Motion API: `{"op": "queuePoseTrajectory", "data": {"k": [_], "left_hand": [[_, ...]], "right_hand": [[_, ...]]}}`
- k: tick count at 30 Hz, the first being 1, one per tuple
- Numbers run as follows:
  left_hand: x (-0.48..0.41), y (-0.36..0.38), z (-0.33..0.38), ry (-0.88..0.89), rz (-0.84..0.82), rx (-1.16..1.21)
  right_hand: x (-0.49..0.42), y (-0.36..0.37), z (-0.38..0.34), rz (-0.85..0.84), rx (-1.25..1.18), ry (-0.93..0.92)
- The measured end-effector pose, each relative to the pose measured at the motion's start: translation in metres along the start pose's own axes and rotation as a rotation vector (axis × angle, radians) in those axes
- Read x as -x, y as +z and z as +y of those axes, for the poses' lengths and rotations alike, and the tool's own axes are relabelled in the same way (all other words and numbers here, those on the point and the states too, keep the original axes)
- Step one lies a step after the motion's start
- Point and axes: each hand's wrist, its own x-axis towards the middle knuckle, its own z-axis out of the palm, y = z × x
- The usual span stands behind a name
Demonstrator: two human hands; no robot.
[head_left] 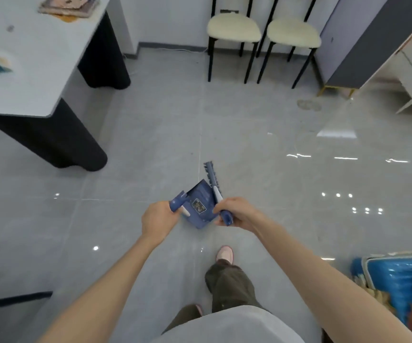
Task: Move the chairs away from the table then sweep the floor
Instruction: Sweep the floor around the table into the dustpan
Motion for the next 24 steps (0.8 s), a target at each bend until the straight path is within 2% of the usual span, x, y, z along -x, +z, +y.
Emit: {"op": "queuePoseTrajectory", "data": {"k": [6,12,24], "left_hand": [[-0.085,-0.025,-0.014,-0.151,-0.003,0.026],[-0.162,-0.057,-0.018,-0.377,0.003,0.143],[-0.268,-0.107,-0.039,-0.485,0.079,0.201]], "right_hand": [[-0.078,0.026,-0.08,-0.044,0.143,-0.029],[-0.147,0.04,-0.168,-0.101,0.251,-0.017],[-0.25,0.089,-0.27,-0.134,0.366,-0.058]]}}
